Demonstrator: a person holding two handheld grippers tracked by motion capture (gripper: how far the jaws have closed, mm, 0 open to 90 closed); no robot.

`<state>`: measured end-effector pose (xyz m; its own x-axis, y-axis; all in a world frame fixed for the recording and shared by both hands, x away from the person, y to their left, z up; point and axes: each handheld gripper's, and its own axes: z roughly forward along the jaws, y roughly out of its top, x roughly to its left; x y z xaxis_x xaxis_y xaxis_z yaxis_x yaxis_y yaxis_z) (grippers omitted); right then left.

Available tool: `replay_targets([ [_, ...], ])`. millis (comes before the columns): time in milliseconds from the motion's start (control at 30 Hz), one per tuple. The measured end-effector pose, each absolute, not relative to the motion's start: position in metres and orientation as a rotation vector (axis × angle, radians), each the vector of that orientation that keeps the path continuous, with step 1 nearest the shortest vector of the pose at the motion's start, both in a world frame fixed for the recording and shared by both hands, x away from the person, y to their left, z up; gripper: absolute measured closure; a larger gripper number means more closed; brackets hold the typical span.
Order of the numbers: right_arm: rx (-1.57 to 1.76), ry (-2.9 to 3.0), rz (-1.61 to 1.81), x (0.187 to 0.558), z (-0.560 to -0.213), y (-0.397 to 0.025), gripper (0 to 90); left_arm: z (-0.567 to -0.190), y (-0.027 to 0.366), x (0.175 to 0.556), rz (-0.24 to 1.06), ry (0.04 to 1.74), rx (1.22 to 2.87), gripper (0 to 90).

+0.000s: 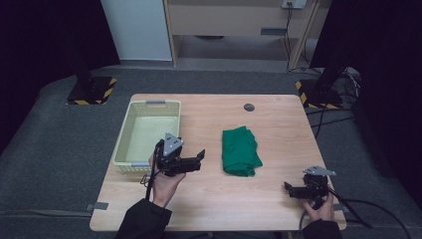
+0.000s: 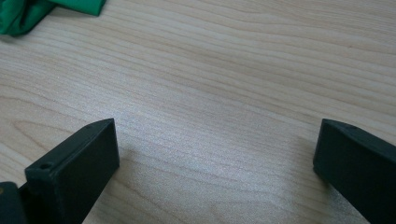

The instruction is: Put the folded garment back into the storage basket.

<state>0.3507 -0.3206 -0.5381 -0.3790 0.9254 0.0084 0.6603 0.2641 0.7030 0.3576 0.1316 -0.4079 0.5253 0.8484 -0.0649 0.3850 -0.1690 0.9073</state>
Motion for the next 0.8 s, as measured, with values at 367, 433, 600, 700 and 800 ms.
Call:
replay_targets([
  [367, 1.437, 2.135, 0.884, 0.351, -0.538, -0.321, 0.2, -0.404, 0.119, 0.363, 0.574, 1.005, 1.764, 8.0],
  [433, 1.438, 2.135, 0.884, 0.351, -0.538, -0.321, 0.2, -0.405, 0.118, 0.363, 0.574, 1.002, 1.77, 8.0],
  [600, 1.438, 2.135, 0.884, 0.351, -0.538, -0.321, 0.2, -0.406, 0.115, 0.366, 0.578, 1.004, 1.769, 8.2],
  [700, 1.438, 2.134, 0.885, 0.351, -0.538, -0.321, 0.2, -0.407, 0.113, 0.368, 0.581, 1.001, 1.77, 8.2],
  [800, 1.438, 2.135, 0.884, 0.351, -0.538, -0.321, 0.2, -0.407, 0.11, 0.368, 0.598, 0.992, 1.782, 8.5],
])
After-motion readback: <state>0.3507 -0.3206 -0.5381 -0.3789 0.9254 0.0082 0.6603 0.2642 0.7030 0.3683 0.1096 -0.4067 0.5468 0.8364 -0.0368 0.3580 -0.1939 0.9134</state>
